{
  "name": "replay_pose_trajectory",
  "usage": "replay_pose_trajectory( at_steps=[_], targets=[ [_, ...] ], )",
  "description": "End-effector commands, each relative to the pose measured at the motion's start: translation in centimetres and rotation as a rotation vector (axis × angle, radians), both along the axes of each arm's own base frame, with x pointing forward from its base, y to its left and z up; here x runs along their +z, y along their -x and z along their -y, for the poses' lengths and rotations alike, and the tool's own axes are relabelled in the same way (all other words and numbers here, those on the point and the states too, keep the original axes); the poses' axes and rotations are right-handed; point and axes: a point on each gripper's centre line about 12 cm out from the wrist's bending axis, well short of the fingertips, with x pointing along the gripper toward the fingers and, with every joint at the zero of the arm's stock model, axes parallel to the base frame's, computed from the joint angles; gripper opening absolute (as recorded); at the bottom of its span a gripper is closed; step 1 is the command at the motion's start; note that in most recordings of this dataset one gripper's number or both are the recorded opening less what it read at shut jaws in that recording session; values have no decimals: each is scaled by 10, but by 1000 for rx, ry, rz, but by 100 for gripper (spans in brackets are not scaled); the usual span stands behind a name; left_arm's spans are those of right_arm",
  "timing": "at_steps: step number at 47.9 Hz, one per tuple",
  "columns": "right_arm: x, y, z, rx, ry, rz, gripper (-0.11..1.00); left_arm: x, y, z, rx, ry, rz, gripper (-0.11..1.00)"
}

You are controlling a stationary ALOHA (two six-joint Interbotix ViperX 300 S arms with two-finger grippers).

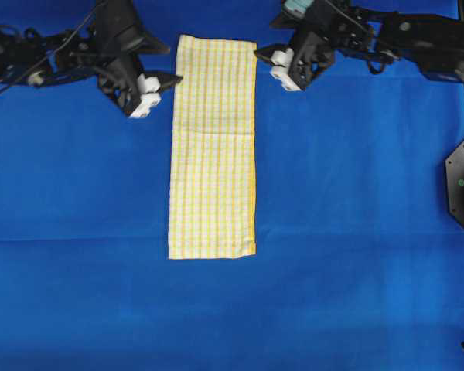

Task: Fold the yellow towel.
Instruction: 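Pinch the far corners of the strip with both grippers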

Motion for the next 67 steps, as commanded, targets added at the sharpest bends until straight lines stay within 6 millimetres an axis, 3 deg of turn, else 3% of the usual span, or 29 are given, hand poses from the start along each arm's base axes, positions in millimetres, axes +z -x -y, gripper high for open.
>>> replay_pose_trajectory(
  at_steps=[1,10,21,39,48,53,61,64,67],
  targets=[
    [1,-11,8,-15,-1,45,75,0,-8,-15,25,-12,18,67],
    [-21,-13,24,-68,-39,36,75,-11,-14,-34,61,-28,42,68],
    [-33,-13,32,-101,-62,49,75,-30,-7,-56,120,-33,47,68],
    [-51,-16,32,-124,-94,55,75,-56,-13,-59,135,-10,36,68],
    [-57,-18,30,-139,-116,54,74,-61,-13,-59,140,0,29,58],
    [-60,-21,27,-134,-121,56,63,-62,-13,-59,141,1,25,41],
    [-59,-25,23,-120,-113,72,17,-66,-14,-54,129,7,18,7],
    [-59,-25,24,-119,-111,76,6,-65,-16,-52,123,6,19,3],
    [-58,-25,24,-119,-110,77,5,-66,-16,-50,118,6,17,3]
  ],
)
